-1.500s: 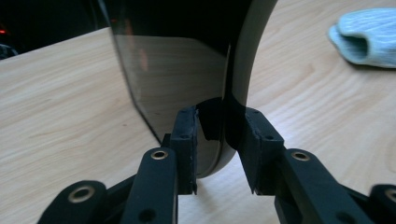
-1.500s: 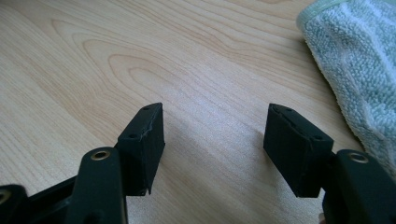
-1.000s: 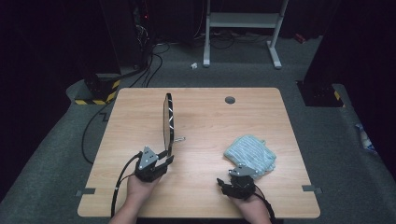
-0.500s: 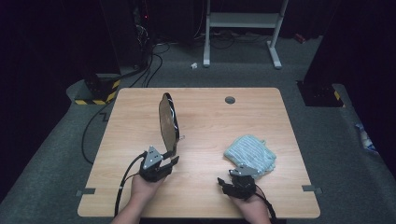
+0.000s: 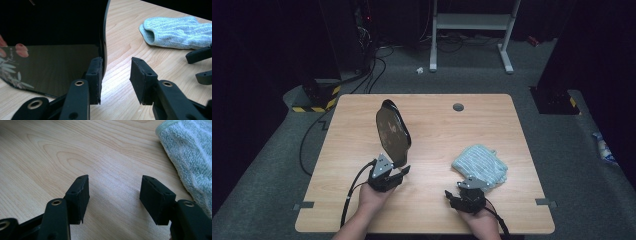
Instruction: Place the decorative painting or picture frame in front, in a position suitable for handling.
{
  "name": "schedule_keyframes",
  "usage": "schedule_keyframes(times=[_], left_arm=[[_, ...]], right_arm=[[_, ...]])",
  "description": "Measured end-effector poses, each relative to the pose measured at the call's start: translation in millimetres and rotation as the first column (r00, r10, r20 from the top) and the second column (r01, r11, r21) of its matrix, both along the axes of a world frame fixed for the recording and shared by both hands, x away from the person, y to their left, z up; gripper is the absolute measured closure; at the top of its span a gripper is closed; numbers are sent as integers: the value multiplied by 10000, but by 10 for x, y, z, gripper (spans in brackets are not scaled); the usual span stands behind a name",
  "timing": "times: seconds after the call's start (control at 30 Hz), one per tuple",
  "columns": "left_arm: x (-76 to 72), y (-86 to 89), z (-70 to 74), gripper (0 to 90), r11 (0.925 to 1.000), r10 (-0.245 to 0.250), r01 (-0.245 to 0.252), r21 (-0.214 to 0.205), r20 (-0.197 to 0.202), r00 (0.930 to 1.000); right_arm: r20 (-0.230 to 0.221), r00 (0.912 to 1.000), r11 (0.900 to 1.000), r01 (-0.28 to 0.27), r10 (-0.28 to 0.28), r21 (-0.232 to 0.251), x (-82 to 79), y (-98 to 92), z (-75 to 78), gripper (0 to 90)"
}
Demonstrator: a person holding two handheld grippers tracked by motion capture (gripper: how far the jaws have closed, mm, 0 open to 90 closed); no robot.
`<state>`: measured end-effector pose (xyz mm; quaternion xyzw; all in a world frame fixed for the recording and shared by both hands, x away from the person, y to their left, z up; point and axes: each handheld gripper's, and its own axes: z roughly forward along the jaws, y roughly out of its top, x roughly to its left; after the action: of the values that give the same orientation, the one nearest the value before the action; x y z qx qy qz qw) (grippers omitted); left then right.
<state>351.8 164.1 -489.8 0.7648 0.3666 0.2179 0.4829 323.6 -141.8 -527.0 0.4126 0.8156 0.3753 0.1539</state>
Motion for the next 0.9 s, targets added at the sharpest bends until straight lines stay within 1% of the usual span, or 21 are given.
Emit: schedule_keyframes(times=[0.07, 0.27, 0.37, 0.83, 0.9], left_arm=[[19, -17, -1, 617, 10000, -9, 9, -66, -13, 10000], [58, -59, 7, 616, 10000, -71, 71, -26, -14, 10000], [76, -82, 13, 616, 9999, -126, 126, -32, 4, 9999], [198, -143, 33, 621, 9993, -233, 234, -300, 52, 9997], [214, -163, 26, 621, 9996, -208, 209, -198, 53, 9998]], right_arm=[[-9, 10000, 10000, 19, -19, 3, -2, 2, 0, 405], [41, 10000, 9999, 22, -22, -112, -8, 12, 1, 404], [34, 10000, 10000, 28, -27, -91, -7, 11, 0, 405], [60, 9999, 9999, 137, -136, -106, -5, 13, 0, 417], [89, 9999, 9998, 134, -133, -143, -5, 15, 0, 417]])
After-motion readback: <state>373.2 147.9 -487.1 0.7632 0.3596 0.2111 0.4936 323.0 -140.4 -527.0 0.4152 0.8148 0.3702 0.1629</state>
